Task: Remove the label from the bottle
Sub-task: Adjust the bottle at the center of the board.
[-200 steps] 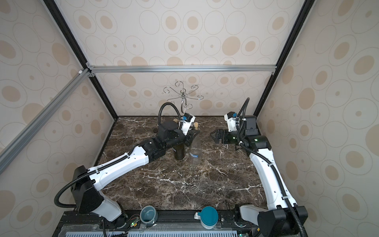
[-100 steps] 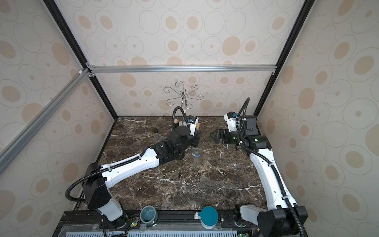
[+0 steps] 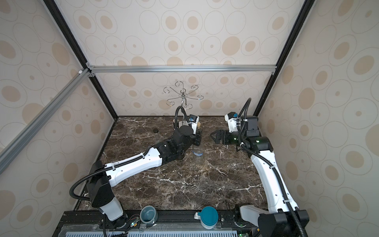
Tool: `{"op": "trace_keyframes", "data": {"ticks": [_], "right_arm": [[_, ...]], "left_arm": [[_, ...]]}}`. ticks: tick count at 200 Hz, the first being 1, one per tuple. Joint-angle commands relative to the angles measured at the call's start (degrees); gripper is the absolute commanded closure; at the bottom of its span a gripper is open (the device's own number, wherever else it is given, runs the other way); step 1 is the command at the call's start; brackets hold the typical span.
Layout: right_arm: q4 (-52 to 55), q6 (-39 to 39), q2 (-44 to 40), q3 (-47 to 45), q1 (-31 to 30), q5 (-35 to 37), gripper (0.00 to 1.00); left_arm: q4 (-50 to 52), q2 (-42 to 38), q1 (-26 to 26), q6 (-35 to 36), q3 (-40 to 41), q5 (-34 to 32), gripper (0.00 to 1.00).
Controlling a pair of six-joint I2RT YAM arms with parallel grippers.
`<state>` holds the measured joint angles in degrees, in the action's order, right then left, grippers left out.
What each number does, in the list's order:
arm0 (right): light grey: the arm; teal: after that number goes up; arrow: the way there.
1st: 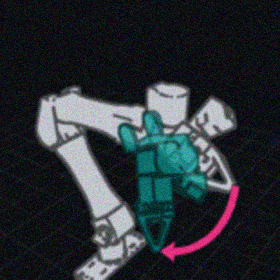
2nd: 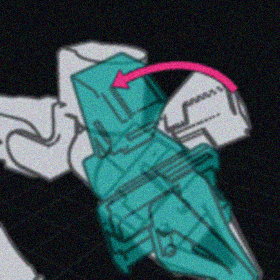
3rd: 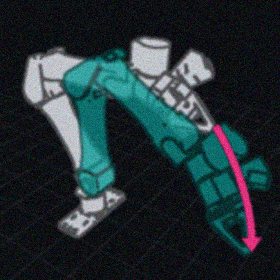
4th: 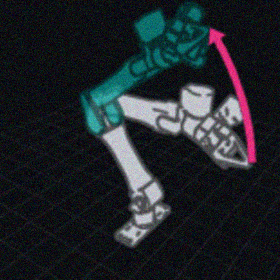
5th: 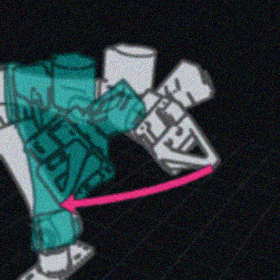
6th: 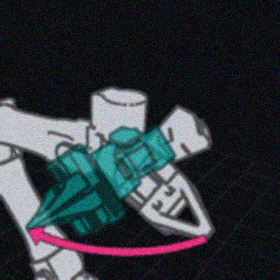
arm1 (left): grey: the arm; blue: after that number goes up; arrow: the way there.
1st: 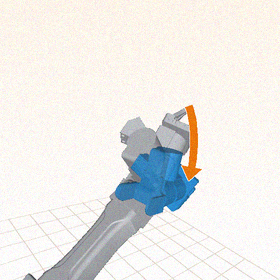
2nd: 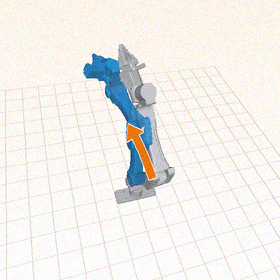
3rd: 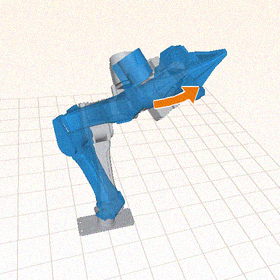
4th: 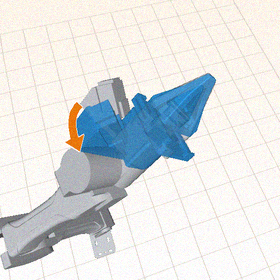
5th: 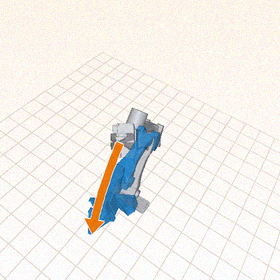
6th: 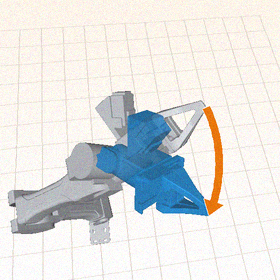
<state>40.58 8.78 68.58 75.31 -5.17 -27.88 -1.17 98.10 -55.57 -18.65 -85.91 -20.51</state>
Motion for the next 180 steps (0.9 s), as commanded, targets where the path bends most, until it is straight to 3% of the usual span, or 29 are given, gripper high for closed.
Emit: {"op": "trace_keyframes", "data": {"ticks": [1, 15, 36, 63, 87, 128, 180], "right_arm": [[1.2, -0.1, -1.0, 0.2, 0.2, -0.4, 0.03], [1.3, -0.1, -1.0, 0.3, 0.2, -0.4, 0.03], [1.8, -0.2, -0.9, 0.8, 0.2, -0.6, 0.03], [3.2, -0.7, -0.7, 1.9, 0.3, 0.1, 0.03], [8.1, -2.0, 0.2, 4.3, 0.8, 5.1, 0.02], [11.3, -3.1, 0.1, 5.4, 3.6, 5.0, 0.02], [14.1, -2.1, 0.5, 5.7, 7.1, 3.0, 0.02]], "left_arm": [[-2.8, -1.0, -0.8, -0.8, -2.8, -0.6, 0.51], [-2.9, -1.4, -0.9, -0.7, -2.4, 0.1, 0.48], [-3.0, -2.1, -0.9, 0.4, -1.5, 3.1, 0.37], [-1.2, -3.4, -0.9, 3.6, -0.6, 7.7, 0.18], [-3.0, -6.7, -0.9, 8.1, 3.1, 13.7, 0.0], [1.3, -9.2, 0.4, 14.5, 3.3, 21.2, 0.0], [12.8, -5.2, 4.6, 22.3, -3.7, 38.2, 0.0]]}}
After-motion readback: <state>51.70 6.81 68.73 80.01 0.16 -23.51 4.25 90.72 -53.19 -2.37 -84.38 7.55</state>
